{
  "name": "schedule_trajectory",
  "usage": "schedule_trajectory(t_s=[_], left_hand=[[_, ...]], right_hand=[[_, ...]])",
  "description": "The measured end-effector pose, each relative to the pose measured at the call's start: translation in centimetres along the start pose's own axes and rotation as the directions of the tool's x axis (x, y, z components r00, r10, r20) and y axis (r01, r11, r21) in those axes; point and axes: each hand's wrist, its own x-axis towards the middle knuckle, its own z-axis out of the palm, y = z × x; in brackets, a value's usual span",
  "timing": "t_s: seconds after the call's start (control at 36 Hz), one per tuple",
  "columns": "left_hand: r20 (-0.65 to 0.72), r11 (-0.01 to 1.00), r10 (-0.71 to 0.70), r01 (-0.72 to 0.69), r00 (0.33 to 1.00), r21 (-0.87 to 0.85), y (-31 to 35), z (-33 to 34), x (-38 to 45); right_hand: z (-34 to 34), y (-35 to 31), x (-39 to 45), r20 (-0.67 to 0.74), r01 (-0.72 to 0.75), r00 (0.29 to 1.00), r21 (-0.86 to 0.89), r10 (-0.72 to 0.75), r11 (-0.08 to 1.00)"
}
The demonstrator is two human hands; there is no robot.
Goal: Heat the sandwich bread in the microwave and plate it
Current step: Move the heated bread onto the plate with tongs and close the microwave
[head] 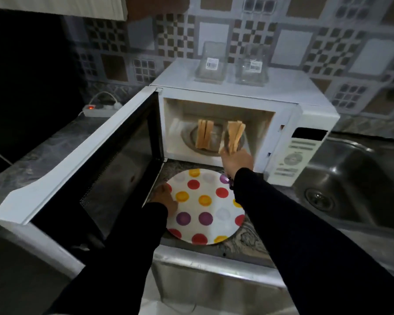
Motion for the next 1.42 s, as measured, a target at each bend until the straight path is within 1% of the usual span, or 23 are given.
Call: schedule_trajectory(t_s=[0.06, 0.11, 0.31, 0.36, 0.42, 0.44, 0.53, 0.61, 0.69, 0.75, 0.83, 0.94, 1.08, 1.14, 1.22, 1.31, 1.36, 1.42], left_hand=[[0.002, 1.0, 0.009, -0.009, 1.0, 0.001, 0.0, -0.1, -0.4], [0.005, 1.0, 0.025, -0.025, 1.0, -0.005, -0.1, -0.2, -0.4], [-0.058, 0.999, 0.034, -0.035, 0.998, -0.028, 0.0, 0.5, -2.2], [-0.071, 0.997, 0.023, -0.028, 0.997, -0.076, -0.2, 0.6, -2.9], [-0.067, 0.984, 0.027, -0.038, 0.997, -0.176, -0.7, 1.3, -2.4], [-0.06, 0.976, 0.029, -0.041, 0.998, -0.212, -1.0, 1.8, -1.9], [-0.052, 0.977, 0.045, -0.055, 0.998, -0.207, -1.4, 1.8, -2.7], [-0.055, 0.966, 0.1, -0.11, 0.993, -0.235, -1.2, 1.3, -4.1], [-0.059, 0.967, 0.076, -0.088, 0.995, -0.239, -1.8, 1.3, -3.5], [-0.039, 0.973, 0.088, -0.095, 0.995, -0.21, -2.1, 1.1, -3.6], [-0.043, 0.978, 0.114, -0.12, 0.993, -0.17, -2.4, 0.5, -3.8], [0.008, 0.984, 0.15, -0.149, 0.989, -0.098, -2.5, -0.1, -4.1], [0.023, 0.985, 0.166, -0.165, 0.986, -0.044, -2.6, -0.4, -4.0], [0.033, 0.987, 0.159, -0.158, 0.987, -0.034, -2.6, -0.3, -3.7], [0.029, 0.985, 0.171, -0.171, 0.985, 0.015, -2.5, -0.2, -3.2], [0.005, 0.975, 0.211, -0.211, 0.977, 0.076, -2.2, -0.4, -3.3], [-0.006, 0.968, 0.226, -0.224, 0.974, 0.117, -2.1, -0.7, -3.5], [-0.001, 0.969, 0.211, -0.209, 0.977, 0.133, -2.2, -0.3, -2.8]], right_hand=[[-0.2, 0.9, -2.0, -0.019, 0.004, 1.0, -0.017, -0.005, 1.0], [-0.3, 1.8, -4.0, -0.004, 0.005, 1.0, -0.014, -0.005, 1.0], [0.7, 5.3, -9.7, 0.024, -0.079, 0.997, -0.013, 0.079, 0.997], [1.1, 6.4, -10.9, 0.021, -0.087, 0.996, -0.023, 0.087, 0.996], [1.4, 7.0, -12.2, 0.022, -0.103, 0.994, -0.017, 0.104, 0.995], [1.5, 7.3, -12.8, 0.02, -0.107, 0.994, -0.038, 0.108, 0.994], [2.0, 8.2, -14.0, -0.007, -0.1, 0.995, -0.116, 0.1, 0.988], [2.5, 8.4, -15.1, -0.021, -0.109, 0.994, -0.152, 0.107, 0.982], [3.0, 8.6, -15.9, -0.029, -0.12, 0.993, -0.2, 0.117, 0.972], [3.2, 8.7, -16.2, -0.024, -0.132, 0.991, -0.23, 0.13, 0.964], [3.5, 8.6, -16.6, -0.019, -0.167, 0.986, -0.226, 0.167, 0.96], [3.4, 8.6, -16.7, -0.018, -0.196, 0.98, -0.164, 0.196, 0.967], [2.8, 7.9, -16.7, -0.003, -0.211, 0.977, -0.083, 0.211, 0.974], [2.7, 7.4, -16.3, -0.013, -0.217, 0.976, -0.079, 0.217, 0.973], [2.3, 6.6, -15.7, -0.044, -0.207, 0.978, -0.083, 0.204, 0.975], [1.4, 5.5, -14.8, -0.088, -0.183, 0.98, -0.068, 0.177, 0.981], [0.8, 4.3, -14.1, -0.112, -0.15, 0.984, -0.078, 0.141, 0.986], [0.3, 3.0, -13.2, -0.126, -0.119, 0.986, -0.084, 0.108, 0.989]])
